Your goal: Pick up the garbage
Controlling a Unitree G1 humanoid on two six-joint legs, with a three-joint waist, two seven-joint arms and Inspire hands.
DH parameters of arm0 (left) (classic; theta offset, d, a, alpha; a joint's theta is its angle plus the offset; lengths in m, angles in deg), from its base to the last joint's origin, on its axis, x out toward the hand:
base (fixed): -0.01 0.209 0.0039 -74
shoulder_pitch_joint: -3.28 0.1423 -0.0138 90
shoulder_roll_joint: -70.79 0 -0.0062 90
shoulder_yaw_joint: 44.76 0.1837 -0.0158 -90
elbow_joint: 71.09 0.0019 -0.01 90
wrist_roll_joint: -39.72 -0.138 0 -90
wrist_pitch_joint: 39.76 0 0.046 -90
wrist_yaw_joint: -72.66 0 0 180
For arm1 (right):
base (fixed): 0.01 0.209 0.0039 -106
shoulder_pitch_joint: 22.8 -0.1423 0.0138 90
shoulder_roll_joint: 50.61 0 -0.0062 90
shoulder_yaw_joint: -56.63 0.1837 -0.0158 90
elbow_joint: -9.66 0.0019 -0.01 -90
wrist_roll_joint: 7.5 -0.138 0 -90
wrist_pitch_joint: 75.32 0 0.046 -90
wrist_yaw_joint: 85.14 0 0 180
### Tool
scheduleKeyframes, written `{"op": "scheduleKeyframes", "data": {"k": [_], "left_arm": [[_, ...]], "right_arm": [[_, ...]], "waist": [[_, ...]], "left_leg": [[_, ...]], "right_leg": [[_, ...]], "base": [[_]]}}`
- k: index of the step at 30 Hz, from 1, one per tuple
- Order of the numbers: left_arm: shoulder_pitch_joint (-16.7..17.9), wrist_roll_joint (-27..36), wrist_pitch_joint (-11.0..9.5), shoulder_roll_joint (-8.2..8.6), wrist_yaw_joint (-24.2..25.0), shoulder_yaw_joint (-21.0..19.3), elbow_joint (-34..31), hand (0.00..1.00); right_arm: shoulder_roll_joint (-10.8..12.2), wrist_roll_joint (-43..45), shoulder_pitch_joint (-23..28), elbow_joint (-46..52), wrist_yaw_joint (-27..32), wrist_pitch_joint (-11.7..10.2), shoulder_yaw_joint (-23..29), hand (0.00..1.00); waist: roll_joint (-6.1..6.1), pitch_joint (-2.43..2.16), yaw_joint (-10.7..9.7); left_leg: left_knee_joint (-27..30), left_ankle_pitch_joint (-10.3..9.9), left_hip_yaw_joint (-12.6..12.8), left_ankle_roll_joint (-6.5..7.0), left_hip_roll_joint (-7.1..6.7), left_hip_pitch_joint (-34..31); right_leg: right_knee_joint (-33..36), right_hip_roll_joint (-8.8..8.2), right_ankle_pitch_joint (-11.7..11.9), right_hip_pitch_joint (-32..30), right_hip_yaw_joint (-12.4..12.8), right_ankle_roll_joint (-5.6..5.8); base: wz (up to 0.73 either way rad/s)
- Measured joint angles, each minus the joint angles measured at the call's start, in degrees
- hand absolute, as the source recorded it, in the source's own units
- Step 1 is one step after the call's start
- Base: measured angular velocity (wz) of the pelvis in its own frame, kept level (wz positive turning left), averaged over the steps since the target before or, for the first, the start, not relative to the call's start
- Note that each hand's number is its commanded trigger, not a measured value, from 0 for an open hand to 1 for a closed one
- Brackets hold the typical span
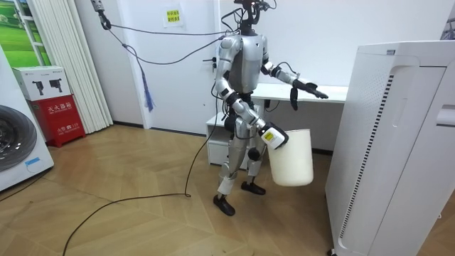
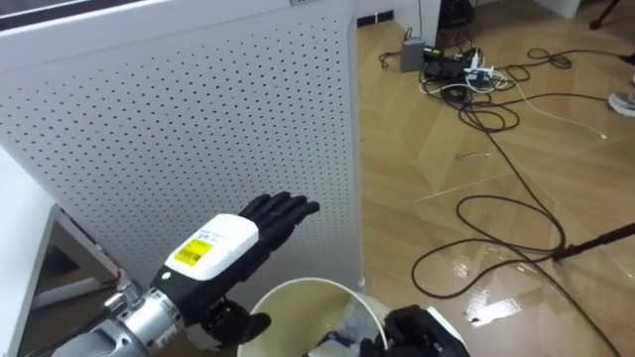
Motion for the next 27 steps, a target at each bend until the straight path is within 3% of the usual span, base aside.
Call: {"op": "scheduleKeyframes", "data": {"k": [3, 8, 10, 14, 18, 23, 26, 27], "left_arm": [[1.21, 1.26, -0.10, 0.14, -0.04, -0.03, 5.62, 0.00], [5.48, 3.15, -0.19, 2.11, -0.25, -1.76, 14.27, 0.00], [6.10, 3.11, -0.11, 3.57, -1.19, -2.06, 19.86, 0.00], [6.37, 3.60, -0.29, 5.20, -1.45, -2.42, 24.75, 0.00], [6.33, 4.63, -0.39, 8.12, -2.13, -4.66, 32.61, 0.00], [7.35, 12.47, -0.22, 9.50, -2.22, -7.02, 43.87, 0.00], [8.55, 18.22, -0.41, 11.22, -2.15, -8.83, 49.74, 0.00], [8.97, 20.35, -0.45, 11.73, -2.09, -9.30, 52.83, 0.00]], "right_arm": [[0.16, -0.02, 0.15, -6.21, 0.69, -0.97, 0.26, 1.00], [0.25, -0.06, 3.31, -12.32, 1.35, -1.44, 2.87, 1.00], [0.74, 1.35, 4.01, -15.70, 2.02, -1.46, 4.13, 1.00], [0.85, 2.40, 4.65, -18.06, 2.47, -1.55, 4.52, 1.00], [1.55, 2.24, 5.02, -22.62, 2.43, -1.62, 6.27, 1.00], [3.45, 2.18, 5.33, -26.65, 2.47, -2.09, 7.67, 1.00], [4.67, 1.79, 4.96, -29.92, 2.56, -2.26, 9.12, 1.00], [5.21, 1.49, 4.75, -31.26, 2.49, -2.33, 9.37, 1.00]], "waist": [[-0.99, -0.38, -0.06], [-1.99, -0.82, -0.10], [-2.05, -0.85, -0.23], [-2.26, -0.93, -0.35], [-3.07, -1.40, -0.11], [-3.50, -1.47, -0.12], [-3.83, -1.32, 0.31], [-4.11, -1.53, 0.39]], "left_leg": [[0.04, 0.00, 0.00, 0.00, -0.03, 0.09], [0.27, 0.00, -0.01, 0.00, 0.00, 0.15], [0.30, 0.00, -0.03, 0.00, 0.03, 0.14], [0.56, 0.02, -0.13, 0.01, 0.05, 0.26], [0.82, 0.04, -0.17, 0.03, 0.13, 0.55], [0.04, 0.03, 0.29, 0.02, -0.04, 1.83], [-0.98, 0.09, 0.50, -0.14, -0.15, 3.05], [-1.21, 0.08, 0.53, -0.22, -0.17, 3.26]], "right_leg": [[0.01, 0.00, 0.00, 0.16, 0.05, 0.00], [-0.02, 0.03, 0.00, 0.79, -0.01, 0.00], [-0.01, 0.10, 0.00, 0.80, 0.06, -0.01], [0.02, 0.12, 0.00, 0.88, 0.16, -0.01], [-0.02, 0.24, -0.01, 1.05, 0.33, -0.02], [-1.63, 0.23, 0.02, 2.19, 0.84, 0.05], [-1.94, 0.15, 0.02, 2.92, 0.99, 0.06], [-1.93, 0.19, 0.00, 3.18, 1.02, 0.02]], "base": [[0.00], [0.00], [0.00], [0.00], [-0.01], [-0.04], [-0.02], [0.00]]}}
